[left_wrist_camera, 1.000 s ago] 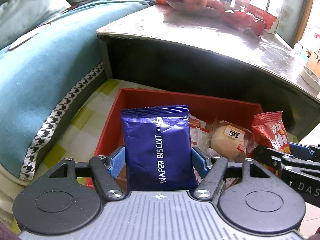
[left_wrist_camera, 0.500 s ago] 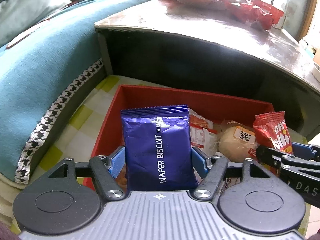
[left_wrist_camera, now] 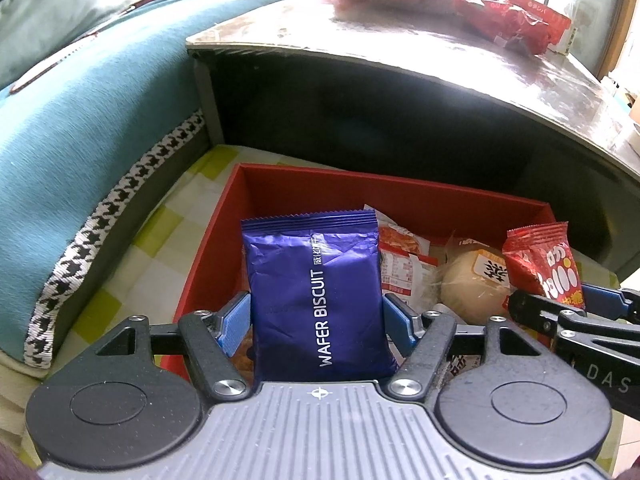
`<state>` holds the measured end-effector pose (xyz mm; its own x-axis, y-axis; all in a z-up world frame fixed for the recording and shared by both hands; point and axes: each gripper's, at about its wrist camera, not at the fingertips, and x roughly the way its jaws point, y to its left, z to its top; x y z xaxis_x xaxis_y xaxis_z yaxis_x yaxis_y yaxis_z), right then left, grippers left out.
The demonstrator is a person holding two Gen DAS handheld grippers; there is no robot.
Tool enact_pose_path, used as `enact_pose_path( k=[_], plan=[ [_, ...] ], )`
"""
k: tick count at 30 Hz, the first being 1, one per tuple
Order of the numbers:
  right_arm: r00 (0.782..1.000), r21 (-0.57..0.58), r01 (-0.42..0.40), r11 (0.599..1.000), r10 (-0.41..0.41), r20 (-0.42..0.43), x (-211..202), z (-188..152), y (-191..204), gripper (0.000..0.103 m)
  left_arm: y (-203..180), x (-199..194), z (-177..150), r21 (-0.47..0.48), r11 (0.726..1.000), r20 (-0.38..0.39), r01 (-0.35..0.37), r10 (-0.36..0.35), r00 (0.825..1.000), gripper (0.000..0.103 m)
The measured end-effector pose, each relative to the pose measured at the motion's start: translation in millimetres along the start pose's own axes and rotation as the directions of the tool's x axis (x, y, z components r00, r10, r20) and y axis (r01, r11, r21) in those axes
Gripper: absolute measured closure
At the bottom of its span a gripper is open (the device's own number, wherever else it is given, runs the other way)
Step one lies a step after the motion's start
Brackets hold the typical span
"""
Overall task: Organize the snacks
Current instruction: 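Carry the wafer biscuit pack with left tool while right tool carries Trolli bag over box, then lower both held packs into the red box and open both tools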
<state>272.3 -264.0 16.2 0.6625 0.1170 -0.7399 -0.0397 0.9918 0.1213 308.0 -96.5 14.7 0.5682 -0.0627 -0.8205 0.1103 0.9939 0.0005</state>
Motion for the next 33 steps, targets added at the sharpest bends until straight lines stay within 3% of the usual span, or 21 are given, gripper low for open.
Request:
enact_pose_path(
  k=[33],
  plan=[
    [0.999,-0.021,-0.003,1.000,0.002,-0.039,17.0,2.3,1.2,0.047,4.3,19.1,-0.1,-0.011,1.000,-0.037,0.010,-0.010,0.999,0.027]
  ],
)
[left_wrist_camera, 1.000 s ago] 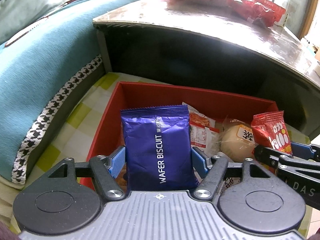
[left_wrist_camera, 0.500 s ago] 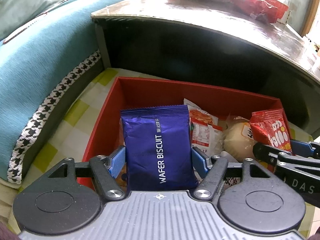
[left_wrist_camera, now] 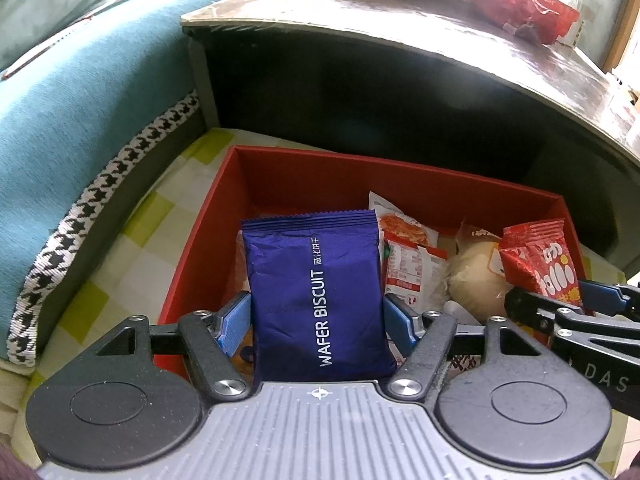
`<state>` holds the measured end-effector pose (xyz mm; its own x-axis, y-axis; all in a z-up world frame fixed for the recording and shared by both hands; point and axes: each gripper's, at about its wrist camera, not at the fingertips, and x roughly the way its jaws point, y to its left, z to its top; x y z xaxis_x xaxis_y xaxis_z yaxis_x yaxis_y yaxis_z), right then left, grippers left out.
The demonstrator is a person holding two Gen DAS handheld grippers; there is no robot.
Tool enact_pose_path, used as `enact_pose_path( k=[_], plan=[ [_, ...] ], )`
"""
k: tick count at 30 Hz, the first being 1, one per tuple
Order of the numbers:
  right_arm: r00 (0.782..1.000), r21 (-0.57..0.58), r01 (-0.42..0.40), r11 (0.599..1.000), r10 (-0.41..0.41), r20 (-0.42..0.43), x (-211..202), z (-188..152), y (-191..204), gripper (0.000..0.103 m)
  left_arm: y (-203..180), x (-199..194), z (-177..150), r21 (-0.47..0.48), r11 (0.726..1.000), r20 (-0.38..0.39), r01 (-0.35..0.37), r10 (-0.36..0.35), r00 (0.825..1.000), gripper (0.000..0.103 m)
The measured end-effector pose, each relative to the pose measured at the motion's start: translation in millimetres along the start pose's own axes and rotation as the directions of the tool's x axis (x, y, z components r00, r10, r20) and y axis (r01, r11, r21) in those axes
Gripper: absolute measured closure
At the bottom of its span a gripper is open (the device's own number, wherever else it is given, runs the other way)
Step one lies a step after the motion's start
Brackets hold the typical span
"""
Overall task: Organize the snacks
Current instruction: 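Lower both held packs into the red box and open both tools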
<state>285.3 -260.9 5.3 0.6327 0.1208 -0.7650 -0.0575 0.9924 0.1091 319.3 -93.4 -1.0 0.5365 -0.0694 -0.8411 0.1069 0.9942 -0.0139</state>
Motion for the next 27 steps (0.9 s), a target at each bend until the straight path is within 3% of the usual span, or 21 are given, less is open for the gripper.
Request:
enact_pose_path(
  k=[19,27],
  plan=[
    [1.000,0.007,0.008,1.000,-0.008,0.023,-1.7,2.1,1.6,0.046,-1.2,-6.4,0.0,0.008,1.000,0.019,0.001,-0.001,1.000,0.019],
    [0.998,0.013,0.003,1.000,-0.003,0.059,-13.9,5.1,2.1,0.039,-2.1,-20.7,-1.2,0.023,1.000,0.047,0.001,-0.002,0.999,0.017]
  ],
)
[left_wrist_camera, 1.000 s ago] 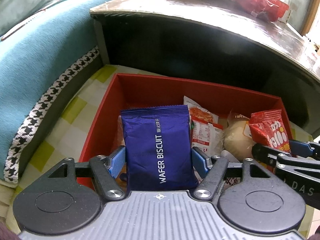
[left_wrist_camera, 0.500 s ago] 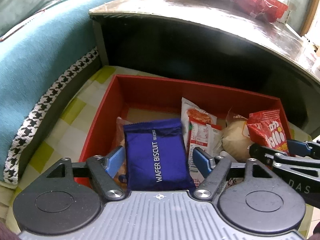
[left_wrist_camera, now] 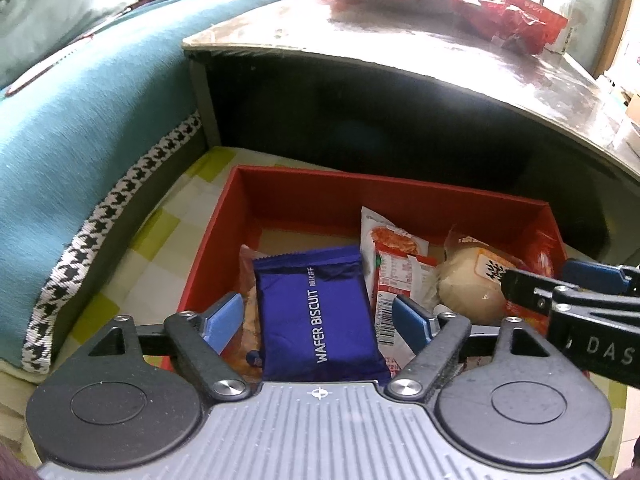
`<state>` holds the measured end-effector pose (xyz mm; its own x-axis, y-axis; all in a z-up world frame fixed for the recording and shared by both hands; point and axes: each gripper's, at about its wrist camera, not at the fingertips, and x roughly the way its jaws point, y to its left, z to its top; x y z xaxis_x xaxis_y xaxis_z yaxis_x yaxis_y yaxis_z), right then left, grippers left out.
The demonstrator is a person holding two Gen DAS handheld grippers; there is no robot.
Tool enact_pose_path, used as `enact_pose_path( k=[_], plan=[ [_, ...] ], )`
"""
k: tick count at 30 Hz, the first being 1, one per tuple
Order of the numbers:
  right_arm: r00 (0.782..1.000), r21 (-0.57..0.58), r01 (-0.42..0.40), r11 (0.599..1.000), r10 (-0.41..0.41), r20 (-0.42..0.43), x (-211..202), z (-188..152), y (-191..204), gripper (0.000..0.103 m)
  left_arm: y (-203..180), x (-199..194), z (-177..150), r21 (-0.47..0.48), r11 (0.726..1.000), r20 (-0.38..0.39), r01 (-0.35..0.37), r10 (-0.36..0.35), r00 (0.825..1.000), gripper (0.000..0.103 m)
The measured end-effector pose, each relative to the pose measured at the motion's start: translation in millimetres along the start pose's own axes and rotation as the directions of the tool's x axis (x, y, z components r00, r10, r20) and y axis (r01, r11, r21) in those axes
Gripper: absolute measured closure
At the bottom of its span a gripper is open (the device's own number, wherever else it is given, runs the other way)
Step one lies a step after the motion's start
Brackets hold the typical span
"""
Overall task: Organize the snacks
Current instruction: 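Lower both held packs into the red box and open both tools, then move both tools back toward the gold biscuit and Kaprons pack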
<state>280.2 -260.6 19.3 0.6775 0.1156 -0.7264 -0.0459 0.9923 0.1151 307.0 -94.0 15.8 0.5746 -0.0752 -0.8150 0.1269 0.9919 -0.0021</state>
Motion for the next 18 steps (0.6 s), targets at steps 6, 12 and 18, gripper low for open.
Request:
enact_pose_path(
  k=[6,12,18],
  plan=[
    [1.000,0.001,-0.006,1.000,0.006,0.027,-14.0,0.5,1.6,0.038,-1.2,-14.9,-3.6,0.010,1.000,0.021,0.013,-0.013,1.000,0.017],
    [0.999,0.007,-0.003,1.000,0.003,0.043,-32.2,-5.5,-0.2,0.037,-9.8,-34.8,-14.3,0.054,0.998,0.040,0.045,-0.048,0.998,0.017],
    [0.999,0.022,0.034,0.999,-0.035,0.034,-61.8,-30.1,-13.9,0.037,-21.7,-52.9,-46.2,0.134,0.986,0.016,0.100,-0.103,0.995,0.016]
  ],
)
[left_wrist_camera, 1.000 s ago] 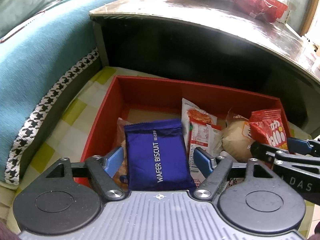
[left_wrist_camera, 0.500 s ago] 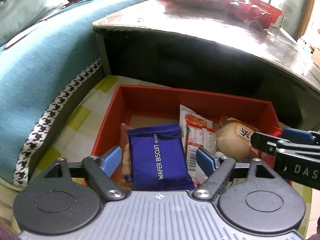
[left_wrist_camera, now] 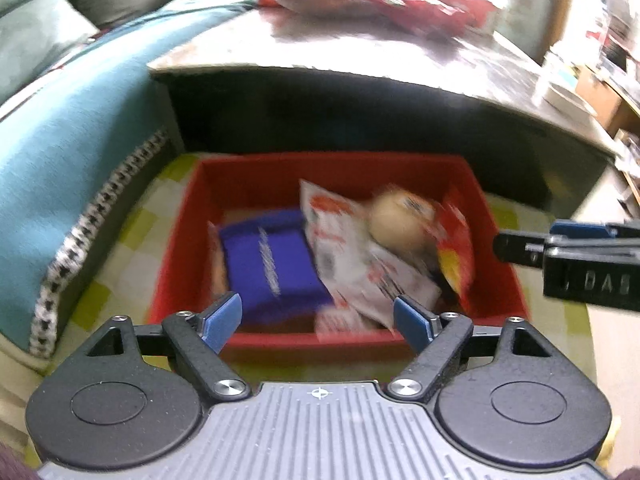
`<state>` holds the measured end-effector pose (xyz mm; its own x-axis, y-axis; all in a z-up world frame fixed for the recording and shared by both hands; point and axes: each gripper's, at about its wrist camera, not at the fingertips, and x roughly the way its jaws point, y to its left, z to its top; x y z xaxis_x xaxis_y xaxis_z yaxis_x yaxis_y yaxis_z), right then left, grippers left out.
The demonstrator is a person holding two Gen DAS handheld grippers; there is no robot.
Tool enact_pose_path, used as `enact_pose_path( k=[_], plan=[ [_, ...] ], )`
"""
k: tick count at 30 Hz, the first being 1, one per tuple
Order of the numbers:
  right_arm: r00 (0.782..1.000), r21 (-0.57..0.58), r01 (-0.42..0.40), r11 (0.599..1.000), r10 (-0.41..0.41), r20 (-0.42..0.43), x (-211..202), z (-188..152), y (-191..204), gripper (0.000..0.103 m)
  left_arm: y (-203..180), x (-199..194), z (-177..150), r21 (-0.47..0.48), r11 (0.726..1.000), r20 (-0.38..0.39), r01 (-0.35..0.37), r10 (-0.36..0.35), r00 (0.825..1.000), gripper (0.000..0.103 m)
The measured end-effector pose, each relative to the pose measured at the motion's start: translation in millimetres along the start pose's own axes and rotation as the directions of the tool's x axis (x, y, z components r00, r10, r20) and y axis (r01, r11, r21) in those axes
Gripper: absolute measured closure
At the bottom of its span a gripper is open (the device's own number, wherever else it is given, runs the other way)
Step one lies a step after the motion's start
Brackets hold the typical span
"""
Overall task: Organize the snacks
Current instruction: 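Move both tools back toward the gold biscuit and Kaprons pack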
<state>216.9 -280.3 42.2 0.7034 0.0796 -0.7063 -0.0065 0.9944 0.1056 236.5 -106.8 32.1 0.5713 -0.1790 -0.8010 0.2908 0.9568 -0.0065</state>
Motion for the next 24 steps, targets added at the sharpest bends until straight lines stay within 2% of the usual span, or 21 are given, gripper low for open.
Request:
enact_pose_path(
  k=[4,7,14,19,24],
  plan=[
    [1.000,0.019,0.015,1.000,-0.015,-0.023,-21.5,-24.8,-12.3,0.037,-20.5,-5.0,-25.6,0.077,0.995,-0.045,0.062,-0.058,0.997,0.016],
    [0.999,0.043,0.014,0.999,-0.012,-0.048,-34.4,-44.2,-22.1,0.037,-41.6,-9.5,-47.9,0.147,0.981,-0.090,0.123,-0.111,0.990,0.015],
    [0.993,0.071,0.028,0.997,-0.019,-0.118,-50.9,-85.7,-42.4,0.037,-81.9,-4.1,-92.3,0.280,0.922,-0.225,0.266,-0.206,0.952,0.015],
    [0.990,0.101,0.038,0.994,-0.024,-0.142,-52.9,-98.7,-57.1,0.036,-99.8,7.9,-109.6,0.344,0.886,-0.273,0.310,-0.222,0.936,0.015],
    [0.990,0.109,0.020,0.994,-0.004,-0.141,-53.2,-98.7,-59.4,0.036,-111.9,21.6,-115.4,0.372,0.870,-0.293,0.324,-0.220,0.930,0.017]
  ],
)
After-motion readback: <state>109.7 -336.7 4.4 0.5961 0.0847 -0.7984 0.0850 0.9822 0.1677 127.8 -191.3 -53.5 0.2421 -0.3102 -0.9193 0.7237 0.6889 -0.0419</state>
